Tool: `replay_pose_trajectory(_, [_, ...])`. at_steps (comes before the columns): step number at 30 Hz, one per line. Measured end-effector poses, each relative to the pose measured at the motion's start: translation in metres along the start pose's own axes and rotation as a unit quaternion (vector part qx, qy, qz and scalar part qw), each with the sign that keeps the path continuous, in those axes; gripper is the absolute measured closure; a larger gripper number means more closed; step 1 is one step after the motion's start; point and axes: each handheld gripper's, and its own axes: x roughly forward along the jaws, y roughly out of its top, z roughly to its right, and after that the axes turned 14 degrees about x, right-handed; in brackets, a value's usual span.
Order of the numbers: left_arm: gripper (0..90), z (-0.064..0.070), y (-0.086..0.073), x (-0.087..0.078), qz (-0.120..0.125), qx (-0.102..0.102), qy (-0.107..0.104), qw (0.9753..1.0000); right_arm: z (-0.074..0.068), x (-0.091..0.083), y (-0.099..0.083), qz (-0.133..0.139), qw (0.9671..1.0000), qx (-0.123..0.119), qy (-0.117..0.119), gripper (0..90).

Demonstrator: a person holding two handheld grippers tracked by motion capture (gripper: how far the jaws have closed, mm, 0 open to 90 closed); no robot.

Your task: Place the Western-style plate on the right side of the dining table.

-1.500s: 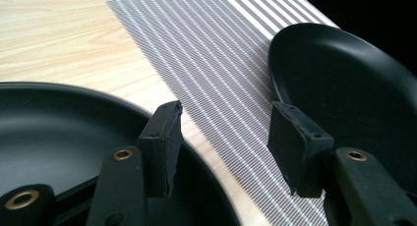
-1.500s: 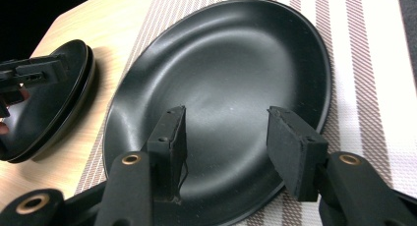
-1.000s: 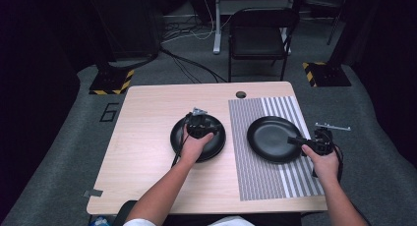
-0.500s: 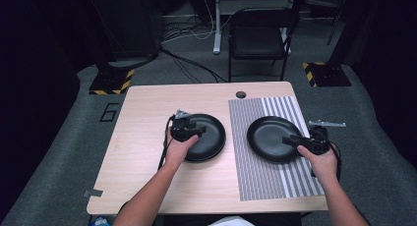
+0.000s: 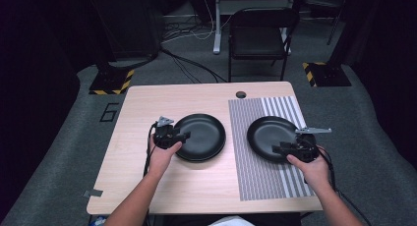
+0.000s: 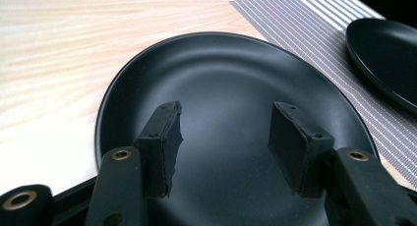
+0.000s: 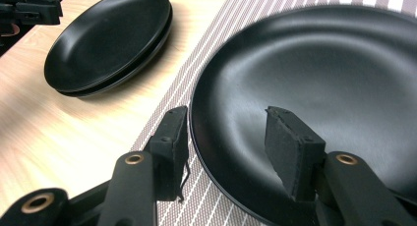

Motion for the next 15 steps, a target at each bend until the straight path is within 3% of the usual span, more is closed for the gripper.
replay_pose_trajectory(3, [46.0, -0.003, -0.006, -0.002, -0.005, -0.002, 0.003, 1.0, -0.004, 0.001, -0.003, 0.008, 0.9999, -0.007, 0.007, 50.7])
replay_pose_trajectory(8, [46.0, -0.009, -0.013, -0.013, 0.0, -0.007, 0.015, 0.9999, -0.013, 0.008, -0.008, -0.007, 0.9997, -0.011, 0.022, 51.0])
replay_pose_trajectory(12, [46.0, -0.014, -0.023, -0.02, -0.003, -0.006, 0.029, 0.9996, -0.028, 0.018, -0.017, -0.019, 0.998, -0.06, 0.004, 52.2])
replay_pose_trajectory(15, [46.0, -0.016, -0.026, -0.02, -0.005, -0.007, 0.033, 0.9994, -0.037, 0.022, -0.021, -0.025, 0.997, -0.073, 0.01, 52.2])
